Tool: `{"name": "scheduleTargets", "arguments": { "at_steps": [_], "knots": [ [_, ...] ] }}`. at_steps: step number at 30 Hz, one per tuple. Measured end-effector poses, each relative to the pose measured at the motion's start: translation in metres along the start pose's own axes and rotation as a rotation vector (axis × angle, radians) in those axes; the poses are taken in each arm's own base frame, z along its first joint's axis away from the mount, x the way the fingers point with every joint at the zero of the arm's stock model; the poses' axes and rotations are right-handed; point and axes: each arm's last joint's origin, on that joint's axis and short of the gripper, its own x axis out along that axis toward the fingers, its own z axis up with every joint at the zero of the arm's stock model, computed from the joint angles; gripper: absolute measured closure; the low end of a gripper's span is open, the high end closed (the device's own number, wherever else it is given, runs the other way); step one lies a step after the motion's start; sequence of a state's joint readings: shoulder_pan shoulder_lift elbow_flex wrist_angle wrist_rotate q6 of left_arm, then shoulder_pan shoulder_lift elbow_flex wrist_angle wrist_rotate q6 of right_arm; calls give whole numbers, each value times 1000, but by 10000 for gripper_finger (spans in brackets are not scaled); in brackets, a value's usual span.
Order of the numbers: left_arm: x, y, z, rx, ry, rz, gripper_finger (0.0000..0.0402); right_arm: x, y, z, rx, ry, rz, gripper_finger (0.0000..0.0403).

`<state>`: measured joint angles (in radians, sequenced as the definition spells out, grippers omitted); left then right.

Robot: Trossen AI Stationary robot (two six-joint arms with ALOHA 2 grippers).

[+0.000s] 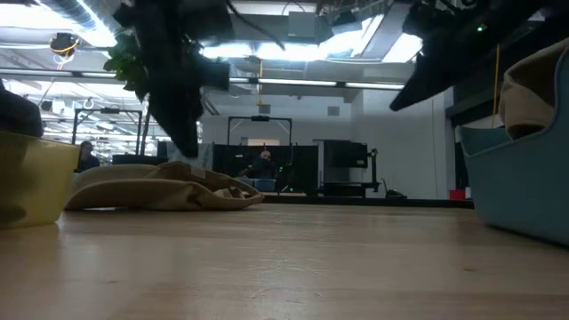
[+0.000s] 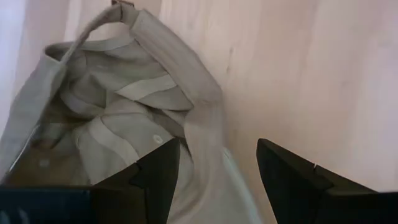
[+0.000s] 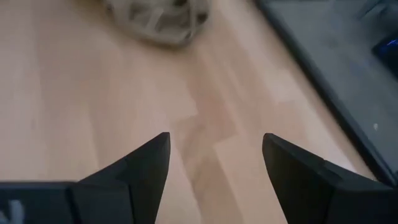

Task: Pick & Place hat
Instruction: Put the brown cap into the blue bin

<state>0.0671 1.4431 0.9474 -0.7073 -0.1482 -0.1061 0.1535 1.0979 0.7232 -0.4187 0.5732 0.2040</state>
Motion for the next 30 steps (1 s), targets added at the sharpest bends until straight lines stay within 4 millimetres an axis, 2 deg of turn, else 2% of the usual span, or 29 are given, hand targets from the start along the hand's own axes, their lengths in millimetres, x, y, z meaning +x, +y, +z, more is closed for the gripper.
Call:
{"name": "scheduleTargets", "arguments": {
  "at_steps": [3, 8, 17, 20, 25, 30],
  "knots": [
    [20, 0, 3, 29, 42, 24, 192, 2, 0, 0, 32, -89, -40, 148],
    [47, -2, 3, 35, 117, 37, 192, 2, 1, 7, -27, -176, -35, 148],
    [78, -4, -1, 84, 209, 95, 202, 2, 0, 11, -43, -207, -44, 148],
    [79, -2, 0, 108, 209, 63, 247, 2, 0, 12, -37, -213, -43, 148],
    [67, 13, 5, 91, 144, 28, 379, 1, 1, 14, 10, -235, -36, 148],
    [38, 29, 14, 49, -15, -31, 398, 1, 1, 15, 71, -244, -29, 148]
  ]
}}
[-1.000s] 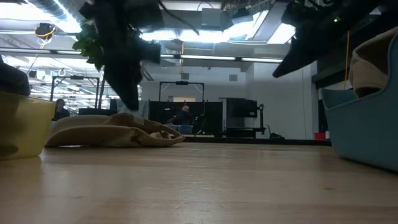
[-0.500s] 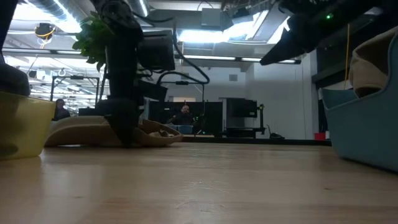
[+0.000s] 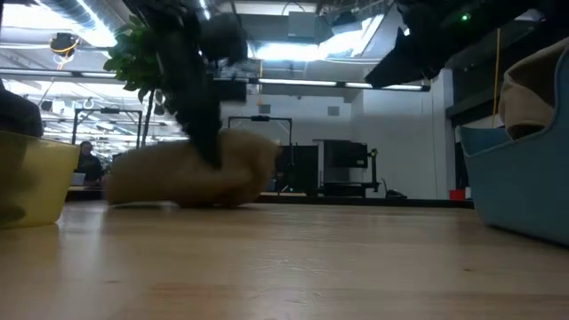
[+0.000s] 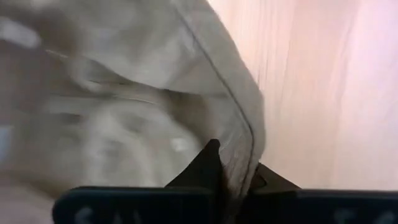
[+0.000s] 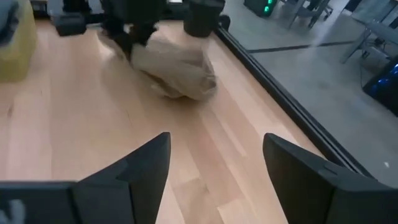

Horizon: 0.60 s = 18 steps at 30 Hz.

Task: Pick & Place hat
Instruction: Put the brown cap into the blue bin

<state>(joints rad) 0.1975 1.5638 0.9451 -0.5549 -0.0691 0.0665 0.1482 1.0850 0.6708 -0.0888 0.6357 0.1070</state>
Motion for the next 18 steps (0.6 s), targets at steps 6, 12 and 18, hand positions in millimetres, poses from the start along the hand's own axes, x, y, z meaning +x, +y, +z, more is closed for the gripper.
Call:
{"name": "scheduleTargets", "arguments": {
  "at_steps": [6, 12, 18],
  "knots": [
    [-57, 13, 16, -40, -370, -57, 399, 8, 7, 6, 10, -72, 6, 148],
    [-114, 17, 21, -39, -704, -35, 399, 20, 16, 15, -76, -181, 0, 148],
    [-145, 14, 18, -15, -865, -59, 399, 35, 23, 21, -118, -283, -30, 148]
  ]
}}
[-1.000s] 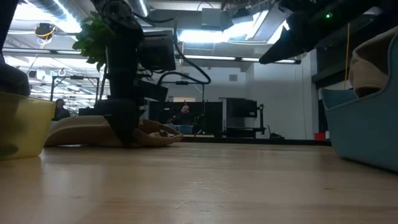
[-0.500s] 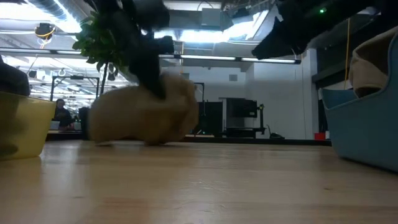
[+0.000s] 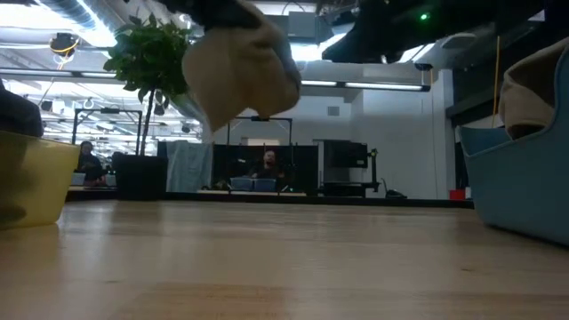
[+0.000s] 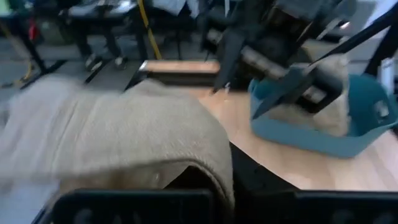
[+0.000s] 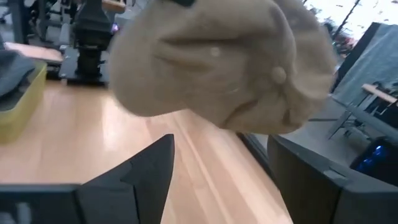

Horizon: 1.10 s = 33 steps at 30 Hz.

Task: Pick & Place hat
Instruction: Put the brown cap into the blue bin

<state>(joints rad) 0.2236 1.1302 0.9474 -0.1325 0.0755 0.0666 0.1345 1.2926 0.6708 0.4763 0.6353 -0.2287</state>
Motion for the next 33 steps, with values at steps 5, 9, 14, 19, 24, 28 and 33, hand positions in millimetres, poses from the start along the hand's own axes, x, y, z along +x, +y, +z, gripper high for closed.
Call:
{"name": "scheduleTargets", "arguments": {
  "at_steps": [5, 9, 14, 19, 24, 28, 33],
  "knots": [
    [-1, -7, 2, 17, -20, -47, 399, 17, -1, -3, 15, -61, -38, 148],
    [2, -13, 1, 26, -14, -71, 399, 30, -3, -8, 38, -112, -28, 148],
    [3, -20, 2, 49, -16, -101, 399, 41, -9, -12, 67, -143, -70, 148],
    [3, -24, 3, 56, -32, -119, 400, 46, -14, -12, 91, -189, -72, 148],
    [2, -28, 4, 61, -40, -133, 400, 47, -15, -12, 90, -212, -17, 157],
    [2, -32, 7, 67, -73, -182, 400, 48, -16, -10, 128, -219, -14, 207],
    [4, -36, 7, 73, -81, -200, 400, 50, -15, -2, 147, -253, 50, 314]
  ]
}}
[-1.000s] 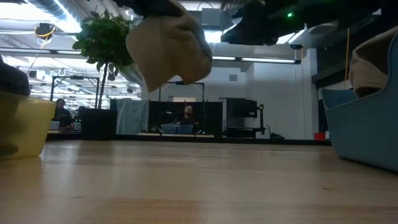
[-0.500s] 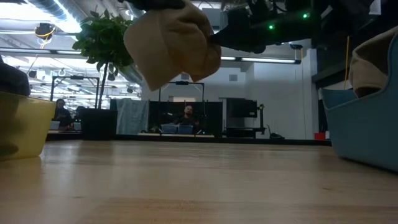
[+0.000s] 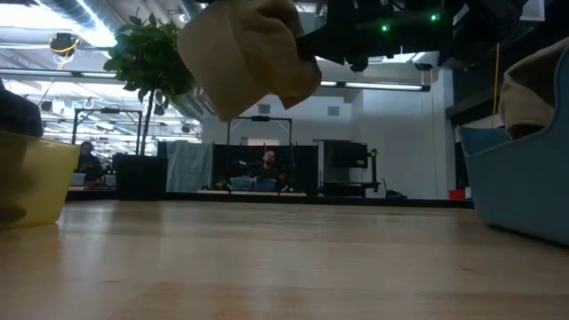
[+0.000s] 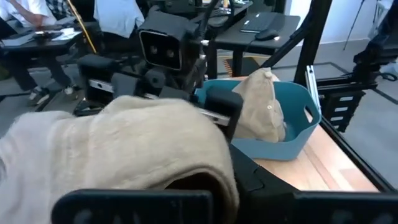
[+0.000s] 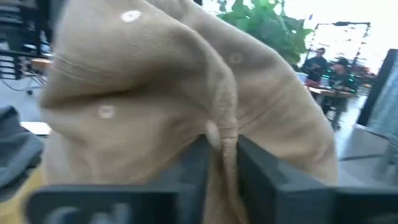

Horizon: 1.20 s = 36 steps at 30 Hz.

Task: Pick & Place hat
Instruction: Put the brown cap into the blue bin

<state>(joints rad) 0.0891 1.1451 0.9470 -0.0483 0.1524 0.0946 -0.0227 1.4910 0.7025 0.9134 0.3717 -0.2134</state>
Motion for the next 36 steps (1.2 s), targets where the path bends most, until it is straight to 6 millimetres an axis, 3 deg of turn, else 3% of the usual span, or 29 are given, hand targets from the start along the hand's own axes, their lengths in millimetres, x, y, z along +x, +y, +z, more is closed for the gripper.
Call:
{"name": "scheduleTargets", "arguments": {
  "at_steps": [4, 15, 22, 32, 36],
  "knots": [
    [3, -1, -5, 9, 41, -8, 400, 1, 2, 2, 2, -20, 67, 383],
    [-20, -1, -7, 44, 121, -9, 398, -11, 7, 18, 180, -44, 521, 384],
    [-39, -7, 1, 48, 59, -137, 391, -22, 3, 30, 200, -30, 626, 384],
    [-64, -8, 12, 91, -19, -51, 296, -30, 3, 25, 242, 120, 691, 384],
    [-56, -5, 15, 73, -50, 17, 247, -30, 2, 20, 291, 194, 634, 384]
  ]
}}
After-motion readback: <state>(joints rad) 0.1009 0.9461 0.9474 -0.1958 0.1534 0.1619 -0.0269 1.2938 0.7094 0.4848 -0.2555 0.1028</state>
